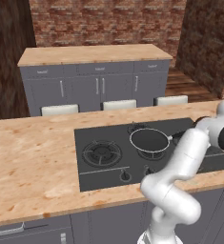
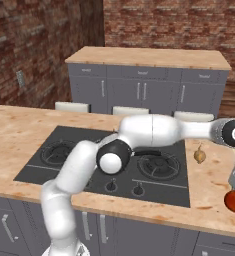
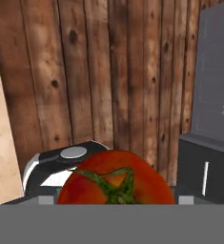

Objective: Place the pan on the front center burner on the stove. Then place the tomato and the onion in the pan and turn on the front center burner.

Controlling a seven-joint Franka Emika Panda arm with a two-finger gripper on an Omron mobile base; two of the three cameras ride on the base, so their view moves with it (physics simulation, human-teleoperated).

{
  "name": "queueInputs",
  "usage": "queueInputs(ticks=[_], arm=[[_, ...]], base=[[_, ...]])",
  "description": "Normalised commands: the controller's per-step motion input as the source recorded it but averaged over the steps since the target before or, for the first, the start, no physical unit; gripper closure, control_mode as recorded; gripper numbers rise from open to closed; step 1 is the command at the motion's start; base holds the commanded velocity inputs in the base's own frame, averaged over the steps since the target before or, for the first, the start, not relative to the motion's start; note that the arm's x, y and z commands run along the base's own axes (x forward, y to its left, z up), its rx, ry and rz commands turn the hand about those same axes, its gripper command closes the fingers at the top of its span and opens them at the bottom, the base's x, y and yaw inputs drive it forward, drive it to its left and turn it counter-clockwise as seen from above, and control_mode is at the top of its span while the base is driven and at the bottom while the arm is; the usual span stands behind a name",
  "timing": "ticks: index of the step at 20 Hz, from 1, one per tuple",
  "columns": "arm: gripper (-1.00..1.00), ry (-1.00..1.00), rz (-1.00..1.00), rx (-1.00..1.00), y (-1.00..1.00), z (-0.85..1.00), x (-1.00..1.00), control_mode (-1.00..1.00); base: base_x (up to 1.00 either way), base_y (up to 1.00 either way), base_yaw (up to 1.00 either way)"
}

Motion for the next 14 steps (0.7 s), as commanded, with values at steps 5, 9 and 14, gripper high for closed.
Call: queueInputs(ticks=[5, 9, 14], arm=[[1.0, 0.11, 0.0, 0.01, 1.0, 0.4, -0.1, -1.0], [1.0, -0.05, 0.0, 0.0, 1.0, 0.32, -0.12, -1.0], [1.0, -0.27, 0.02, 0.0, 0.96, 0.25, -0.04, -1.0]], base=[[0.0, 0.0, 0.0], [0.0, 0.0, 0.0], [0.0, 0.0, 0.0]])
